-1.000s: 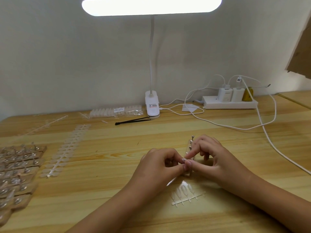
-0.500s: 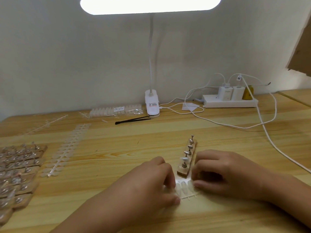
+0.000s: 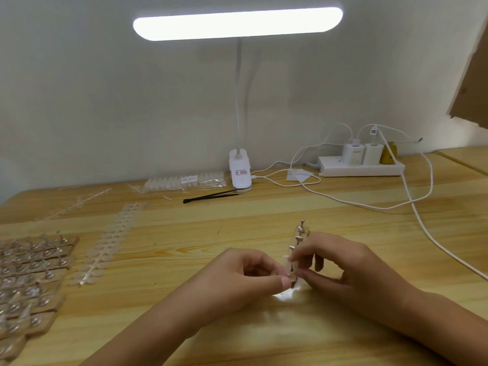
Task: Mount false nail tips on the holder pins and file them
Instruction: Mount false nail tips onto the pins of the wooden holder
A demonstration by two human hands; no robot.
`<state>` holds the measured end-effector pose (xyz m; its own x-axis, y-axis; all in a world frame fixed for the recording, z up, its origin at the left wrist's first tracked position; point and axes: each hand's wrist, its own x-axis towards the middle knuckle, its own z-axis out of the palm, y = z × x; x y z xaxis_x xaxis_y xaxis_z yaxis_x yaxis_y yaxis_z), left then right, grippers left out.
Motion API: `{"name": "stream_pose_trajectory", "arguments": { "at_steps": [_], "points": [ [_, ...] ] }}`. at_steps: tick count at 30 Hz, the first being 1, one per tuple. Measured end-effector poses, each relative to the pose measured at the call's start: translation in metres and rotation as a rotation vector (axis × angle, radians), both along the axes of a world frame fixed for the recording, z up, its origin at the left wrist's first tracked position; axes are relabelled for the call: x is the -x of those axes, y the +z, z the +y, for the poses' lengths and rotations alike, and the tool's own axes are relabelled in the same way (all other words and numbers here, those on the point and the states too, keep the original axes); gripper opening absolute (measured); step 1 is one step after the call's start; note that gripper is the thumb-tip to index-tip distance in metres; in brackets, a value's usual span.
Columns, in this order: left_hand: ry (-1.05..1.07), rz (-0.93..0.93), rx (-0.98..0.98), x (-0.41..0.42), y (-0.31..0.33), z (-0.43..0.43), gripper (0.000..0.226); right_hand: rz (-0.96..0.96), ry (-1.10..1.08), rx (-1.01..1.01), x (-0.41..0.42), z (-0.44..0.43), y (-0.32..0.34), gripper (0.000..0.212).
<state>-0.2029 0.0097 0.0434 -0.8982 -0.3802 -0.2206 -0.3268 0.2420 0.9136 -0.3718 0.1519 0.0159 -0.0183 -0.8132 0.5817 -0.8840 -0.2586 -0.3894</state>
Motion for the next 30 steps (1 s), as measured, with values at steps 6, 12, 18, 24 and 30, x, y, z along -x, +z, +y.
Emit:
{"name": "stream_pose_trajectory", "arguments": {
  "at_steps": [6, 12, 18, 24, 30],
  "points": [
    [0.13, 0.043, -0.127, 0.003, -0.004, 0.001, 0.017, 0.404, -0.139, 0.197, -0.002, 0.003, 0.004, 0.021],
    [0.161, 0.096, -0.379, 0.004, -0.004, 0.004, 0.018, 0.538, -0.129, 0.27, 0.0, 0.002, 0.005, 0.018],
    [0.1, 0.407, 0.462, 0.0, -0.012, 0.008, 0.006, -0.669, 0.044, -0.159, 0.0, 0.001, 0.01, 0.012],
    [-0.038, 0.632, 0.939, -0.001, -0.015, 0.011, 0.011, -1.16, 0.136, -0.356, 0.008, -0.001, 0.009, 0.024],
    [-0.342, 0.109, 0.374, -0.002, -0.012, 0.009, 0.018, -1.13, -0.026, -0.188, 0.009, -0.003, 0.012, 0.029]
  ]
}}
